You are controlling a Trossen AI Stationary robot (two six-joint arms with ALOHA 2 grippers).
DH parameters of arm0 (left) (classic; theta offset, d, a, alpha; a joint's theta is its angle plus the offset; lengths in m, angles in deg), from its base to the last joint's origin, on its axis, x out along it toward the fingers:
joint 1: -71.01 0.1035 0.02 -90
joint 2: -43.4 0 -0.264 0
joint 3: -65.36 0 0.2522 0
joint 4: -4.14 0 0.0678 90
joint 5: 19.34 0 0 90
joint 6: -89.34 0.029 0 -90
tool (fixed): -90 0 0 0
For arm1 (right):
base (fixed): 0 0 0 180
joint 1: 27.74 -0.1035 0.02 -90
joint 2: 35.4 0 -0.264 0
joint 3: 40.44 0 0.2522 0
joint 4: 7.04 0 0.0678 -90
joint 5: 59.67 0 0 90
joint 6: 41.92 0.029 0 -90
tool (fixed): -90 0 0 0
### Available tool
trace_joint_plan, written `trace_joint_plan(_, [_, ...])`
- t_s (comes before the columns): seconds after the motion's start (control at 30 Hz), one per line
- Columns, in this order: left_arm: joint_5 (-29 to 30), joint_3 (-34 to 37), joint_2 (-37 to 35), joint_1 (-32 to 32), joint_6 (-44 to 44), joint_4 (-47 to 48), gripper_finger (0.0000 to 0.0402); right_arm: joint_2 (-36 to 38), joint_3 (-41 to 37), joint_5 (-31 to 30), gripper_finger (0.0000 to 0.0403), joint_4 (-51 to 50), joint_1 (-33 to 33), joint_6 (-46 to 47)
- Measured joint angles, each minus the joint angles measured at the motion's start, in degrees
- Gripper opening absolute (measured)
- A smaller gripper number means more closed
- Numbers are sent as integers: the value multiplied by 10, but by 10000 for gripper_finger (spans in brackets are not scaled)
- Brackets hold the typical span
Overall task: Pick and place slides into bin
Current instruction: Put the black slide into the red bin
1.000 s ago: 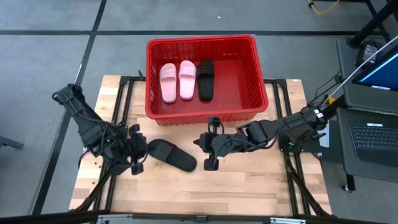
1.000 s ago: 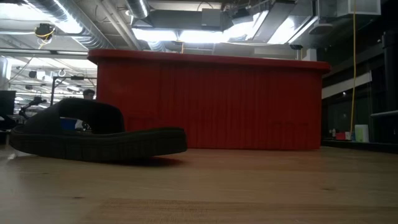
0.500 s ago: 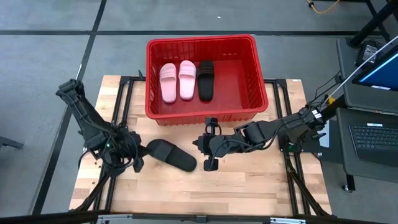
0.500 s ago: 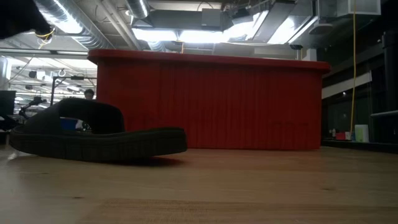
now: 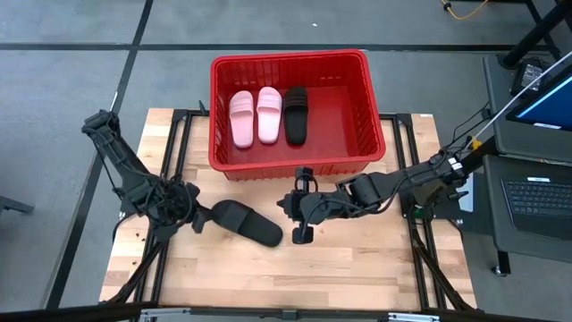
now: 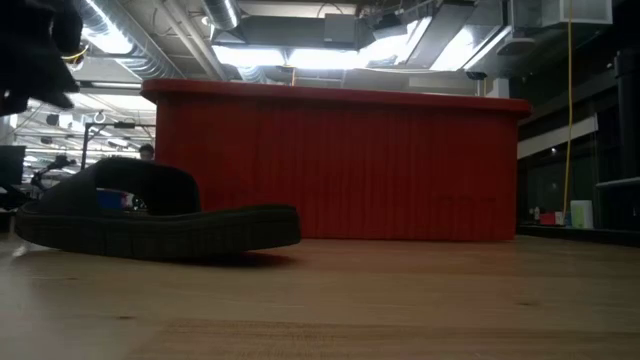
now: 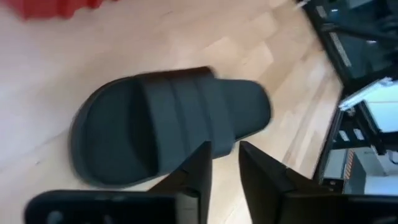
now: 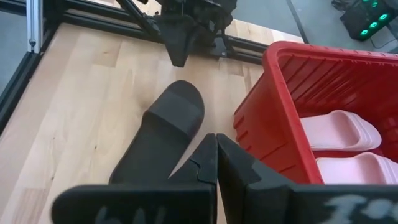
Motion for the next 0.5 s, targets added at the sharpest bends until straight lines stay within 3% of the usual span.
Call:
trace_joint_plan(0.23, [-87,32,2,36,-69,-7,132,0,0,0,7,0,0,2])
trace_joint_plan(0.5, [-110,96,2,87,-67,-109,144,0,0,1,7,0,0,2])
